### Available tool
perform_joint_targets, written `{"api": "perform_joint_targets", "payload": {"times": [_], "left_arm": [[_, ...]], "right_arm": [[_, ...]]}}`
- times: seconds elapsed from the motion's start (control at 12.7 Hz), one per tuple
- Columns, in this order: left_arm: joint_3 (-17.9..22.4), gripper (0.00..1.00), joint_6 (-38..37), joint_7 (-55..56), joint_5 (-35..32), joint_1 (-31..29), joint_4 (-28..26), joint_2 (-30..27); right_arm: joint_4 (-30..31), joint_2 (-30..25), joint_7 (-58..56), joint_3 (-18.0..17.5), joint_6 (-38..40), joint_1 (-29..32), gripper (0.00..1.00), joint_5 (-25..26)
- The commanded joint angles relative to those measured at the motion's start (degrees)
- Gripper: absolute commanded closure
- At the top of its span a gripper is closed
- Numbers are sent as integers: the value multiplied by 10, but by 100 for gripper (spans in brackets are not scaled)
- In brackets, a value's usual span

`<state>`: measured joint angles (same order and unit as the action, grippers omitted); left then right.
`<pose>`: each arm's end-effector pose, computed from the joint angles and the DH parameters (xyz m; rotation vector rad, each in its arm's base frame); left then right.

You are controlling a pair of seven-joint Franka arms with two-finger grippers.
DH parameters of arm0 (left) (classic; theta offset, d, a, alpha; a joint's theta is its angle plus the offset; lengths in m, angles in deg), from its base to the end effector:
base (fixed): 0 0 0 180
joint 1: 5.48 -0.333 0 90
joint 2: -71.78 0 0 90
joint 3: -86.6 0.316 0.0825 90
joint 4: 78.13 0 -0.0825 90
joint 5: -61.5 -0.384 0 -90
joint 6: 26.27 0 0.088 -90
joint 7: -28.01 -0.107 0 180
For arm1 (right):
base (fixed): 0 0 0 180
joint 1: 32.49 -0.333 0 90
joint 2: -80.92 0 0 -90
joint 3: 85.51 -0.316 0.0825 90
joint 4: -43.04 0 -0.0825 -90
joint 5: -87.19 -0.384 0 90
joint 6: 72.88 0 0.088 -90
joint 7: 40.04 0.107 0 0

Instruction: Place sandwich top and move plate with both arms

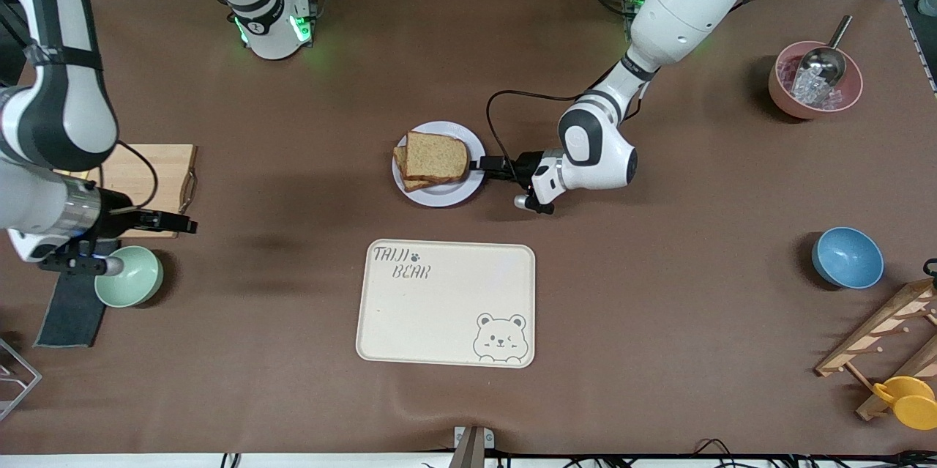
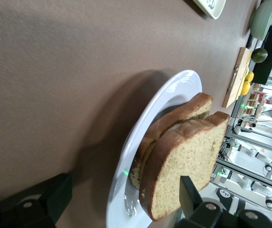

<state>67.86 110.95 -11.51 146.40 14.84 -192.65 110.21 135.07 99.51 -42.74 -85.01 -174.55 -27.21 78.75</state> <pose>0.4422 -0.3746 0.1224 2.1394 0.0201 -0.3143 0.6361 -0.0510 0.4297 -2.9805 0.1412 0.2174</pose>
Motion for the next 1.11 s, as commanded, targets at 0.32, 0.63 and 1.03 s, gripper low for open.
{"api": "perform_joint_targets", "payload": {"times": [0.32,0.63,1.03], "left_arm": [[-1,0,7,-15,25,17,-4,-1],[-1,75,12,-16,24,19,-5,-2],[-1,90,12,-11,25,23,-5,-2]], "right_arm": [[-117,-58,-101,71,158,-64,0,90],[-74,-130,-112,88,181,-74,0,83],[57,-230,-111,36,85,-38,0,90]]}}
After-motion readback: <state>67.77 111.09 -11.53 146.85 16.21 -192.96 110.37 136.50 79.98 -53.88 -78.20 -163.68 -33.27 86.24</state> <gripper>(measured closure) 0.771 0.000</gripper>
